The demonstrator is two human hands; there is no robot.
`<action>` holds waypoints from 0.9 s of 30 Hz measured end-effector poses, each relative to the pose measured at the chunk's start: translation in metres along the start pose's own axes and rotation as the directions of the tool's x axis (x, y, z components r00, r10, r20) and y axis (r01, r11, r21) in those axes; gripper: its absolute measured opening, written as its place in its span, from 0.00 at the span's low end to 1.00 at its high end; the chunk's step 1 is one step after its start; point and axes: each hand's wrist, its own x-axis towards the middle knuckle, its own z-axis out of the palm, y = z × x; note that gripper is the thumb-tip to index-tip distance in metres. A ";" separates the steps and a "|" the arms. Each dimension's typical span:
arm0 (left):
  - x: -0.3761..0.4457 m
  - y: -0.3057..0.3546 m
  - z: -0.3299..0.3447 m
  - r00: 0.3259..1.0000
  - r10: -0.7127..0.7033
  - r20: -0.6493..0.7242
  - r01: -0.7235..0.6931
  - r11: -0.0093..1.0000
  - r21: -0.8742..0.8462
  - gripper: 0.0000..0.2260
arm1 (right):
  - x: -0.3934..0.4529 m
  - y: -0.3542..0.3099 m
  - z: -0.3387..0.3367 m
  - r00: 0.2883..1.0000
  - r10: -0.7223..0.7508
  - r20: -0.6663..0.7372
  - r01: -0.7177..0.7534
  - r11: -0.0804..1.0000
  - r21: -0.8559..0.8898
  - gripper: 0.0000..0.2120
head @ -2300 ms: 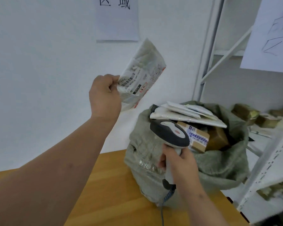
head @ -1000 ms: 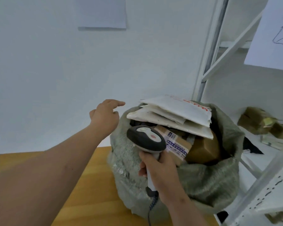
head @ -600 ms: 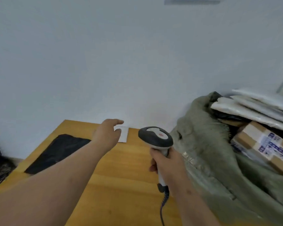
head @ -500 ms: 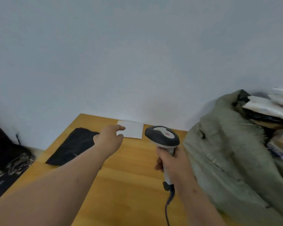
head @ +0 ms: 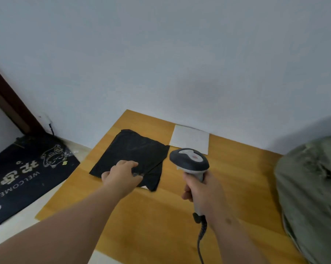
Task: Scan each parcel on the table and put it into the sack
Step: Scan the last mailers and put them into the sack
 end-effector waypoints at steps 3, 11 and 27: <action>0.024 -0.006 0.006 1.000 -0.021 0.011 0.020 0.998 0.064 0.26 | 0.029 0.001 0.011 0.999 0.021 0.025 -0.020 0.999 -0.028 0.08; 0.080 -0.009 0.022 0.993 0.006 0.115 -0.041 0.953 0.301 0.32 | 0.096 -0.005 0.025 0.992 0.084 0.097 -0.079 0.996 -0.049 0.06; 0.138 -0.048 0.051 0.929 0.162 0.333 -0.306 0.841 0.446 0.38 | 0.136 0.009 0.068 0.968 0.251 0.012 -0.251 0.968 -0.010 0.07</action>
